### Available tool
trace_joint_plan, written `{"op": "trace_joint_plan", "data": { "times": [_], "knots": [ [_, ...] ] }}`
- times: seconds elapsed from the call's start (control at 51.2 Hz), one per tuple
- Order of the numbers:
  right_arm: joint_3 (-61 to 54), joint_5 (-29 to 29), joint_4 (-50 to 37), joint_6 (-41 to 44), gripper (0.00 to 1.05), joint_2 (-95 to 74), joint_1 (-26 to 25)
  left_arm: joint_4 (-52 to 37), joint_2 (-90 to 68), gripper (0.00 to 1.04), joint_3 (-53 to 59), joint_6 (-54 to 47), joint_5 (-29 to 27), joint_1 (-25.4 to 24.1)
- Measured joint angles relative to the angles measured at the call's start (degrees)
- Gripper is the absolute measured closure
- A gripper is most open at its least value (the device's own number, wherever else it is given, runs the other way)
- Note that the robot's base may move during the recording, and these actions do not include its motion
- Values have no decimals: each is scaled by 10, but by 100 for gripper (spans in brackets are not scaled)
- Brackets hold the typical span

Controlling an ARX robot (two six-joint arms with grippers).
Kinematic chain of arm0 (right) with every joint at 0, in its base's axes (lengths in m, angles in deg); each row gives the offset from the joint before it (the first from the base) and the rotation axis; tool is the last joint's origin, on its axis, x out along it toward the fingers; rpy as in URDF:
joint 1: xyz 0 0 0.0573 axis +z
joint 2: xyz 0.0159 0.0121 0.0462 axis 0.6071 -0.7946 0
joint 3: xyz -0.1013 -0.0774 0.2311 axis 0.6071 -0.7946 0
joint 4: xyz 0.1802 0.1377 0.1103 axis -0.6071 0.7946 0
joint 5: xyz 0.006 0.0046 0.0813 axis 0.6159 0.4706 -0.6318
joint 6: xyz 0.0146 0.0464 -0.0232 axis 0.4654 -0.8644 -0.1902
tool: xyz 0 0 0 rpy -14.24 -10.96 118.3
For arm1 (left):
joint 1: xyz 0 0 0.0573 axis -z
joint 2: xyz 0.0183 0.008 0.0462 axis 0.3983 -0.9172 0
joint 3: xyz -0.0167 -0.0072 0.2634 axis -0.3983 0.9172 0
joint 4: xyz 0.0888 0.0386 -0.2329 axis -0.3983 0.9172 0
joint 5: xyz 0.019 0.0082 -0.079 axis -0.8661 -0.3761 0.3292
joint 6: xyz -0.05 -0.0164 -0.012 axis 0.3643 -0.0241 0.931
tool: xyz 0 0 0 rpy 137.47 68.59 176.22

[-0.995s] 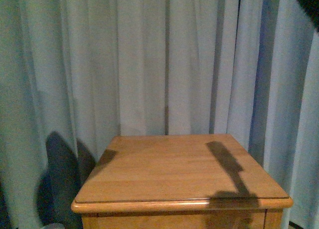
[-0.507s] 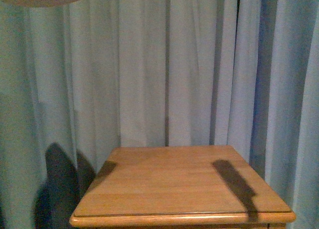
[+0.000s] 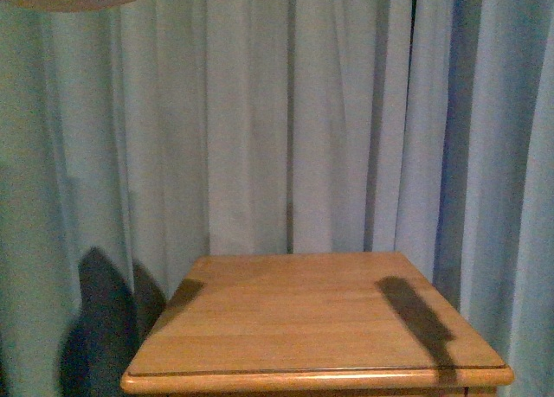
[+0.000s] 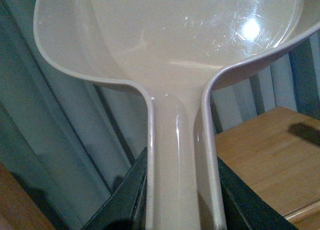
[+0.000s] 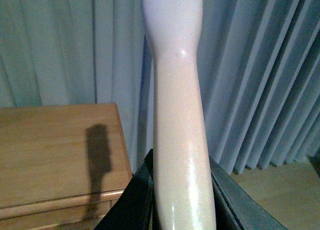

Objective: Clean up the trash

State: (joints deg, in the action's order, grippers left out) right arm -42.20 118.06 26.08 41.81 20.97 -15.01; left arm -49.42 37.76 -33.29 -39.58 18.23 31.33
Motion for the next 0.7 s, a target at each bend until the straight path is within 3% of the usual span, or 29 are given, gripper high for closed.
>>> {"op": "trace_joint_plan", "data": {
  "times": [0.702],
  "knots": [
    [0,6,-1,0,83,4,-2,0,1,77,0,0,0,0]
  ]
}}
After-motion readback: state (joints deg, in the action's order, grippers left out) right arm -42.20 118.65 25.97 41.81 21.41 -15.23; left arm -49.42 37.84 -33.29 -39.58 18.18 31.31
